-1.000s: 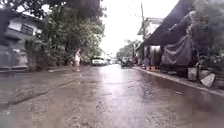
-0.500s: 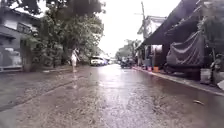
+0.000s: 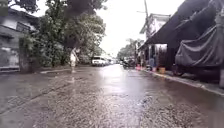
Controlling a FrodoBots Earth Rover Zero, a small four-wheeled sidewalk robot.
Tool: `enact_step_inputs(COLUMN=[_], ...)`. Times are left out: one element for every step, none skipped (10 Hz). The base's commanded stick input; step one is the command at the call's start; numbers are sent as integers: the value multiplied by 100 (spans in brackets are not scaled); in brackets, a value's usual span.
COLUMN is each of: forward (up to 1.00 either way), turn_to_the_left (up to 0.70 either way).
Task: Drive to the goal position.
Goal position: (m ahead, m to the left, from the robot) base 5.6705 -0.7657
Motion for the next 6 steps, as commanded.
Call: enact_step_inputs(forward=[100, 100, 100, 100, 100, 100], turn_to_the_left=[-24, 0, 0, 0, 0, 0])
